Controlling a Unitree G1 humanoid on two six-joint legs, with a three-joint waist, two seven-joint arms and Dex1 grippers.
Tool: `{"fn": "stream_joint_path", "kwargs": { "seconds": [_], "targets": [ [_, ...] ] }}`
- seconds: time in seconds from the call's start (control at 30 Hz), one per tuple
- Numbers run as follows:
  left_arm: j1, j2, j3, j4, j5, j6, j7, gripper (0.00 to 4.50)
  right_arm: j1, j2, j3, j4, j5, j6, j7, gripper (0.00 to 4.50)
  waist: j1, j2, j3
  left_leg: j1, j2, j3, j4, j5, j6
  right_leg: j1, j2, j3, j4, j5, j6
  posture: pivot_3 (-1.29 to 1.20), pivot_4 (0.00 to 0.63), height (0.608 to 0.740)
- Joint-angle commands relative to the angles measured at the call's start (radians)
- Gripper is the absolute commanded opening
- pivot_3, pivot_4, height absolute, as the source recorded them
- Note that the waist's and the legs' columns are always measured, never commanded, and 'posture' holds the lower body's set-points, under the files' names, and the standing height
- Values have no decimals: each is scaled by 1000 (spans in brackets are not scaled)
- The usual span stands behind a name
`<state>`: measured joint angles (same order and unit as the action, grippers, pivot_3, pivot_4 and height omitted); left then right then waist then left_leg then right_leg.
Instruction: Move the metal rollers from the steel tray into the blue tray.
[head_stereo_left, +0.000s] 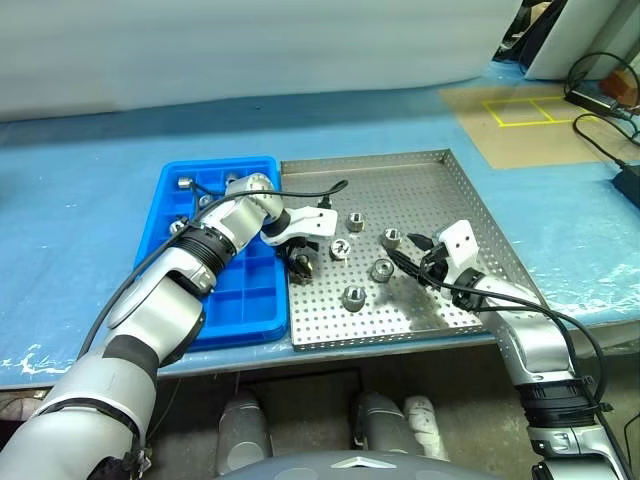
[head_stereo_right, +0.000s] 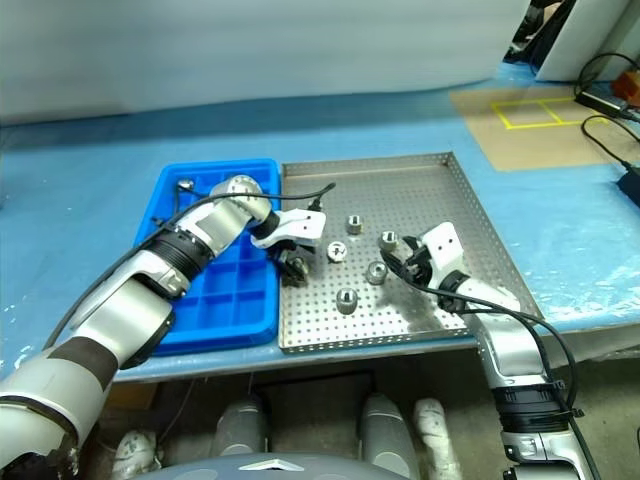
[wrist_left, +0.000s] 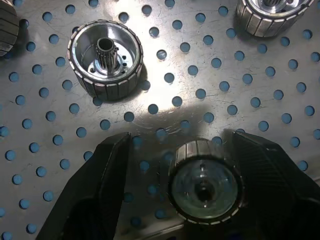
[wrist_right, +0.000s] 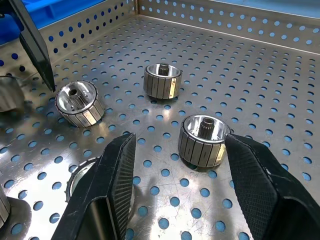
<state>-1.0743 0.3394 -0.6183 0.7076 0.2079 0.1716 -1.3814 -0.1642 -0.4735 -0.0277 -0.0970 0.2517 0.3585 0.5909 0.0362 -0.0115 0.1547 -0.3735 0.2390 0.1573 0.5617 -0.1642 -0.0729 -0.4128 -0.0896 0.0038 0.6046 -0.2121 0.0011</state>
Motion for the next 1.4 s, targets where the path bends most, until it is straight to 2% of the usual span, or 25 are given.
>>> {"fn": "stream_joint_path", "kwargs": {
  "seconds": [0.03,0.13,0.37,0.57,0.63,0.73,0.9,1.07,1.4],
  "targets": [
    [41,4,-4,12,28,-4,-4,3424,-18,-8,-18,-60,2,14,-15,2911,0,0,0,2,0,0,0,0,0,1,0,0,0,0,0,-284,150,740],
    [62,22,-11,-5,43,-16,-21,3424,-24,-9,-12,-87,0,40,-25,2911,-4,1,-1,7,0,3,-2,-1,1,6,0,0,-2,0,0,-283,150,740],
    [56,85,-25,-5,88,-112,-61,3424,-43,-13,-8,-119,-2,94,-32,2911,-25,2,-1,7,0,4,-7,-2,3,6,0,0,-5,0,0,-273,150,740],
    [-13,114,-55,88,179,-247,-4,3424,-60,-3,0,-102,-11,95,-33,2911,-50,2,-1,8,1,6,-15,0,0,3,1,0,-7,0,0,-263,150,740],
    [-34,91,-58,116,196,-217,1,3424,-57,5,7,-92,-19,84,-36,2911,-54,2,-1,7,1,6,-16,1,-1,1,2,0,-7,0,0,-263,150,740],
    [-67,27,-39,127,179,-54,-39,3424,-54,18,12,-63,-32,59,-35,2911,-52,2,-1,6,1,7,-17,1,-3,-3,2,0,-8,0,-1,-267,150,740],
    [-52,20,-26,-54,133,130,-186,3424,-37,43,28,-27,-58,16,-44,2911,-45,2,-1,3,0,8,-18,0,0,-3,1,1,-14,1,-1,-271,150,740],
    [-16,65,-50,-135,167,127,-209,3424,-42,58,37,14,-81,-21,-56,2911,-45,2,-1,-1,0,8,-18,-2,3,-4,1,1,-16,1,-1,-274,150,740],
    [8,81,-67,-95,205,79,-140,3424,-49,60,35,44,-96,-52,-56,2911,-51,2,-1,3,0,8,-18,-2,1,-3,2,1,-16,1,-1,-269,150,740]
  ]
}}
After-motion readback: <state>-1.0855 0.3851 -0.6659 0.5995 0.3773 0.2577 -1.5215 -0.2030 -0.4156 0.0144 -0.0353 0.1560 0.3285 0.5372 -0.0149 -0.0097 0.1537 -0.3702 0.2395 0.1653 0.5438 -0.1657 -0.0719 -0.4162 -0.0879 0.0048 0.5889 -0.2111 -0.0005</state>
